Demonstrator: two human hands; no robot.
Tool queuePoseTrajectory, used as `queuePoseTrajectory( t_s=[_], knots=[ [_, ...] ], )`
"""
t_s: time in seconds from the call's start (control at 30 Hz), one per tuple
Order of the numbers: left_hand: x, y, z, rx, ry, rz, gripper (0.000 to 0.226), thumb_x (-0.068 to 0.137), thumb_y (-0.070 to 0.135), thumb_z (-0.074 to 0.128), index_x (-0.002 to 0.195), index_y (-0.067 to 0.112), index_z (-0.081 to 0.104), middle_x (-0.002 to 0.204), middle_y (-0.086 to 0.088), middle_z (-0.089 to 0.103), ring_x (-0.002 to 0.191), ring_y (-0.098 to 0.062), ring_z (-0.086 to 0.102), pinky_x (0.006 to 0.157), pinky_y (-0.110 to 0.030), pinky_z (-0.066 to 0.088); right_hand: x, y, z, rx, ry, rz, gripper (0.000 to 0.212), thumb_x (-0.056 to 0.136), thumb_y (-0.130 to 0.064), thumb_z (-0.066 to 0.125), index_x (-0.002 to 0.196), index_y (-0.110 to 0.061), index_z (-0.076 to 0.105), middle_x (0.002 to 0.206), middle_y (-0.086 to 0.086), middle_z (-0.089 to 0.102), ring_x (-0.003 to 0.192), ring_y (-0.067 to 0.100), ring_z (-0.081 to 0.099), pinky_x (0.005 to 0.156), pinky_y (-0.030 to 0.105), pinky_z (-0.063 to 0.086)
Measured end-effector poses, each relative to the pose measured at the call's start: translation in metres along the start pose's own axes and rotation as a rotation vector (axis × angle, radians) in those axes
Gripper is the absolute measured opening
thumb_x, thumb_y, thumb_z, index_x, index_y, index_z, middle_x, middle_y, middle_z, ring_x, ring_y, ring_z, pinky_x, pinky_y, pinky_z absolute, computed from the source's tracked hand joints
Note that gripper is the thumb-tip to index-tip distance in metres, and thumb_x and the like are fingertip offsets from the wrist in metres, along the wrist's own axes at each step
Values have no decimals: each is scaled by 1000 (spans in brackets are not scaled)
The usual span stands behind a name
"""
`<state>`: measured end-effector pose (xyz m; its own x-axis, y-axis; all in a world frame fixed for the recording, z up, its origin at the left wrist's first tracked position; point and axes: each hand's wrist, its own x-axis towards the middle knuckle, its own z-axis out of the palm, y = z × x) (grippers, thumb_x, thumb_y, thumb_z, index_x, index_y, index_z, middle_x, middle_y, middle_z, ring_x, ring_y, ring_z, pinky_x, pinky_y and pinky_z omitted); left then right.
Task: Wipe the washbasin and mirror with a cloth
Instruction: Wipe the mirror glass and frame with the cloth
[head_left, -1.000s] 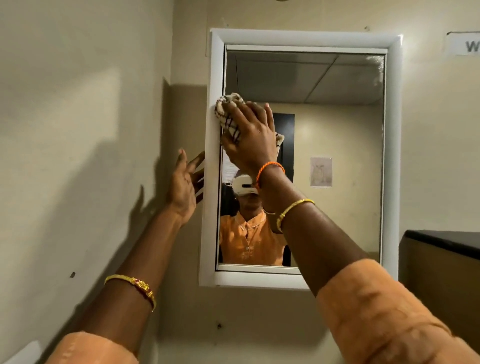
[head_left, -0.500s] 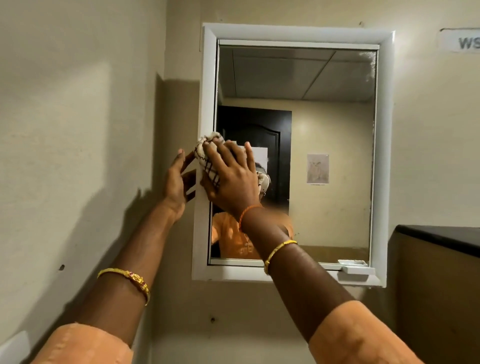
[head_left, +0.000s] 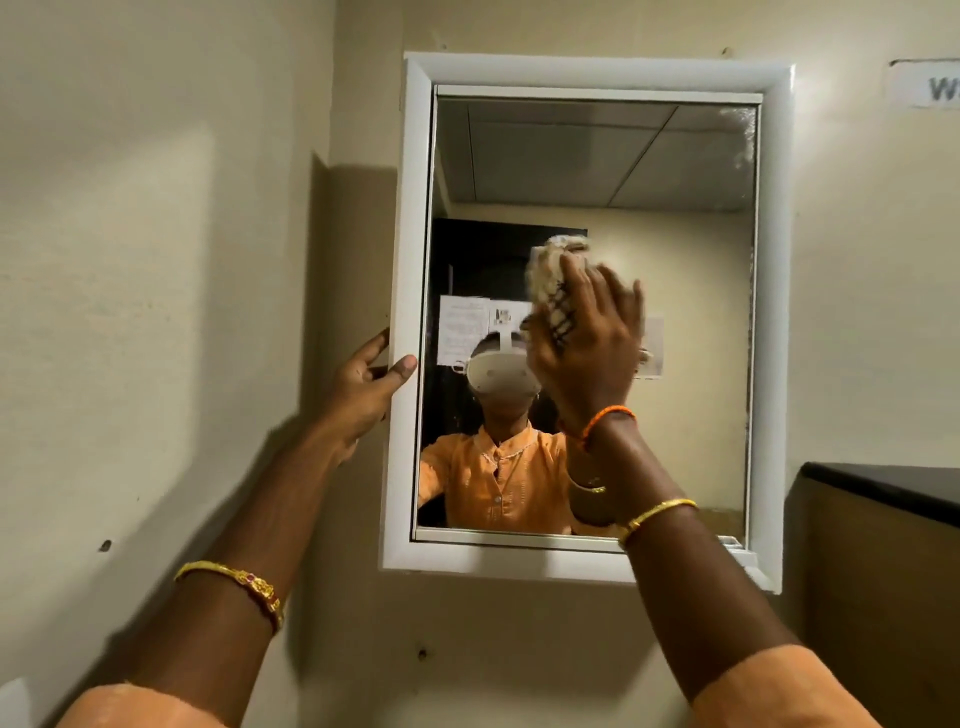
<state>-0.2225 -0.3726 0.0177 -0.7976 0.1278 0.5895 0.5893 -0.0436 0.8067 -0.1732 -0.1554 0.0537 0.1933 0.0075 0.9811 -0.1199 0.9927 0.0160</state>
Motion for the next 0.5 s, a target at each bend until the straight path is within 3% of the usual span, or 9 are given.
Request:
queuePoseTrajectory(
  t_s=[0.1,0.2,0.3,0.4,0.5],
  knots=[
    [1,1,3,-59,-1,-21,58,92,26,57,144,29,33,140,-7,49,113,-18,49,91,-39,40,1,32,-26,0,110,176,60,79,-38,59,133,-13,51,130,10,57,125,30,45,113,52,25],
    [1,0,8,-68,49,-25,57,91,25,58,143,28,35,146,-6,45,129,-27,46,104,-48,40,3,36,-30,-35,154,290,59,78,-36,57,133,-14,50,132,8,56,126,28,45,113,51,25],
    [1,-2,10,-77,63,-33,58,89,28,59,142,28,37,143,-7,48,129,-32,47,105,-56,39,2,20,-18,-70,160,348,59,78,-37,57,133,-15,49,132,8,56,126,29,44,114,50,23],
    [1,-5,16,-38,120,-9,56,90,30,57,142,28,37,140,-9,52,123,-35,53,99,-55,46,-5,-7,-1,-39,42,253,62,79,-42,55,135,-18,47,136,8,53,130,29,41,116,48,18],
    [-3,-4,26,18,171,70,48,97,23,48,143,23,36,125,5,57,102,-15,62,81,-26,54,-15,-35,14,7,-109,-13,63,78,-44,56,136,-19,47,138,8,52,133,30,36,118,47,13]
  ],
)
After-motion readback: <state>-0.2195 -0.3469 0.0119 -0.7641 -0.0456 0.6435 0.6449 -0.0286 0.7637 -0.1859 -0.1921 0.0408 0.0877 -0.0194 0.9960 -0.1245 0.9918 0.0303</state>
